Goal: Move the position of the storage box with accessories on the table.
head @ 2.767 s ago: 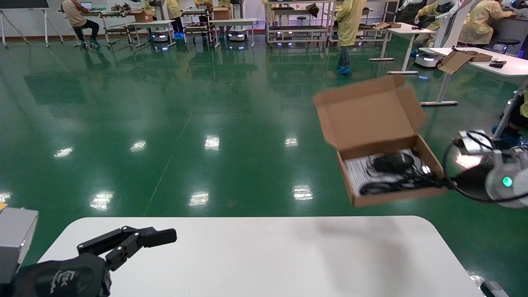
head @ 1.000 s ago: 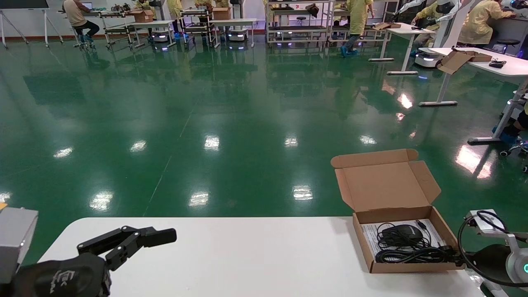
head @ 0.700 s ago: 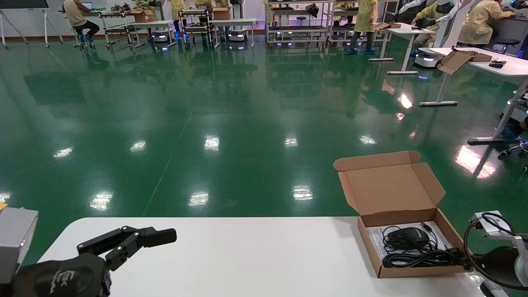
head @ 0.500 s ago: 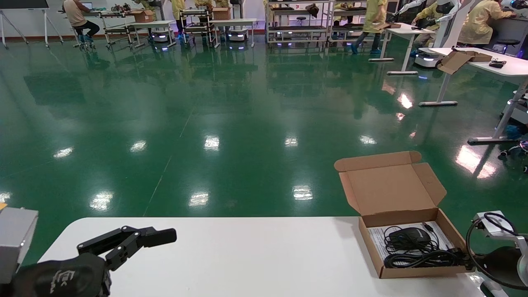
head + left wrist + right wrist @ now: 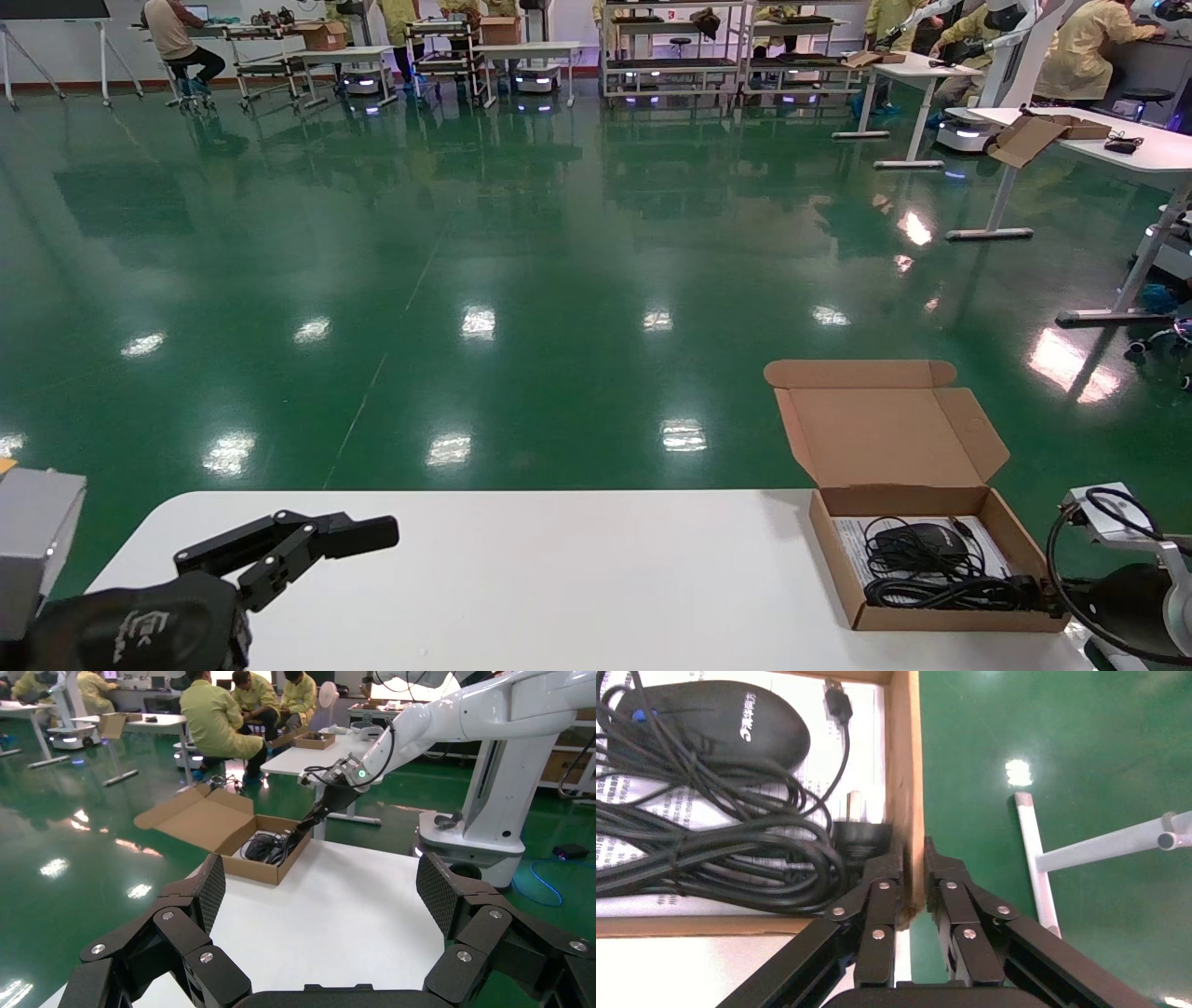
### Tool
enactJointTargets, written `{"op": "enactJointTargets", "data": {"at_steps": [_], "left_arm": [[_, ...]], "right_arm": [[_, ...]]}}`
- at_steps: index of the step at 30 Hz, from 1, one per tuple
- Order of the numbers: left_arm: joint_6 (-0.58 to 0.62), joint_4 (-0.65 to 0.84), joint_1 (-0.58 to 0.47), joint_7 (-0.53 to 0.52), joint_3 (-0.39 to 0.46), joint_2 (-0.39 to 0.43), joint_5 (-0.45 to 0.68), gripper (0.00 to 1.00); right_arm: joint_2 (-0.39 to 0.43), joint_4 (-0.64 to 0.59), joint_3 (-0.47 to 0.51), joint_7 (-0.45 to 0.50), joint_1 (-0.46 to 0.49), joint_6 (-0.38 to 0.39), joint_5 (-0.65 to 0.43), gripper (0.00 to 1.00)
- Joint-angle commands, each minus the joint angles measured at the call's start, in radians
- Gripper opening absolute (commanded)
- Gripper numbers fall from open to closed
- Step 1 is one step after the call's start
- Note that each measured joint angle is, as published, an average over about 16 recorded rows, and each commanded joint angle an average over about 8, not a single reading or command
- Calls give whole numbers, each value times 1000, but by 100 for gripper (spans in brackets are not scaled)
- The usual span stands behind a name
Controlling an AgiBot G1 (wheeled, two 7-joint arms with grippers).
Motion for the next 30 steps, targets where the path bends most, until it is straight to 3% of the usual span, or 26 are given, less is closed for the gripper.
{"op": "enactJointTargets", "data": {"at_steps": [1,19,30], "left_arm": [[0,0,0,0,0,0,0,100],[0,0,0,0,0,0,0,100],[0,0,0,0,0,0,0,100]], "right_arm": [[0,1,1,-5,0,4,1,100],[22,48,55,-91,44,40,76,100],[34,104,188,-92,112,-70,267,100]]}}
